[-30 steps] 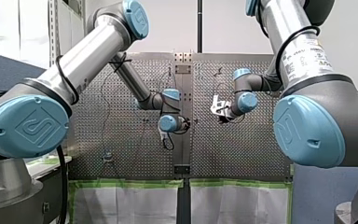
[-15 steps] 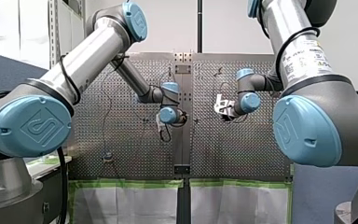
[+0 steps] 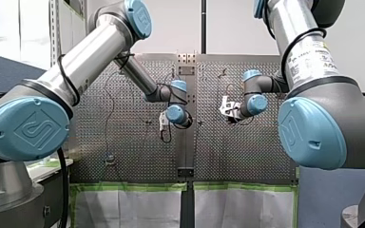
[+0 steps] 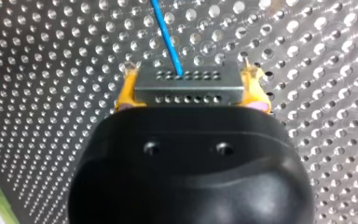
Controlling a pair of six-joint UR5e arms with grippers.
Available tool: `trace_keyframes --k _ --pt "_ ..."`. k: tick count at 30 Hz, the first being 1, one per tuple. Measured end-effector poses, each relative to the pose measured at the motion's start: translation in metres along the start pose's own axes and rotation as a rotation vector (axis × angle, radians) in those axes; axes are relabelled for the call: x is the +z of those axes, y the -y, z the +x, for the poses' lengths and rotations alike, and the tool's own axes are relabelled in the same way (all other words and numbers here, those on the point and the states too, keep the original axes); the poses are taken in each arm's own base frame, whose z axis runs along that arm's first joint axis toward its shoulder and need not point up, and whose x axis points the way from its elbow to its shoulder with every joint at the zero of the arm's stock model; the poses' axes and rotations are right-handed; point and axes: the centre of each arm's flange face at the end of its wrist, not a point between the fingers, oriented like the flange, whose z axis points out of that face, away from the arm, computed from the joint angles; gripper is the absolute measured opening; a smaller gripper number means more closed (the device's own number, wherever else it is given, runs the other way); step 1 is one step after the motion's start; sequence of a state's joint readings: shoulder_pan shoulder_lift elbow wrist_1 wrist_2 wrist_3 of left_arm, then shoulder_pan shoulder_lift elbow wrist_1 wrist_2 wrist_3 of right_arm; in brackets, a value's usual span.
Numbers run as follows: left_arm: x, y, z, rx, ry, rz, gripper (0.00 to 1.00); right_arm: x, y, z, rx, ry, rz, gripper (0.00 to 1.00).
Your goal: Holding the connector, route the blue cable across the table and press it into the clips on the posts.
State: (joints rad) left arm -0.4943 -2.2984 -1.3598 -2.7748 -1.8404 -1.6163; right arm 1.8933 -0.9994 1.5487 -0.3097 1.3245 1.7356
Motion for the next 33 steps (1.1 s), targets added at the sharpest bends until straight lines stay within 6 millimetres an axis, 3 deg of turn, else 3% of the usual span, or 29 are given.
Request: trace_keyframes --k 8,19,23,33 --pt "-0.048 0.030 -0.019 0.069 -0.042 -0.006 1.00 -0.002 -0.004 -0.001 0.006 0.016 -0.009 0.00" --pt "-0.104 0.040 -0.026 0.114 -0.112 -0.026 1.00 -0.002 -0.005 -0.001 0.008 0.019 -0.011 0.00" --pt "-0.123 0.052 -0.030 0.105 -0.099 -0.009 1.00 -0.002 -0.006 -0.001 0.009 0.020 -0.012 0.00" --pt "-0.138 0.108 -0.024 0.002 -0.029 0.085 1.00 -0.002 -0.006 -0.001 0.008 0.020 -0.013 0.00"
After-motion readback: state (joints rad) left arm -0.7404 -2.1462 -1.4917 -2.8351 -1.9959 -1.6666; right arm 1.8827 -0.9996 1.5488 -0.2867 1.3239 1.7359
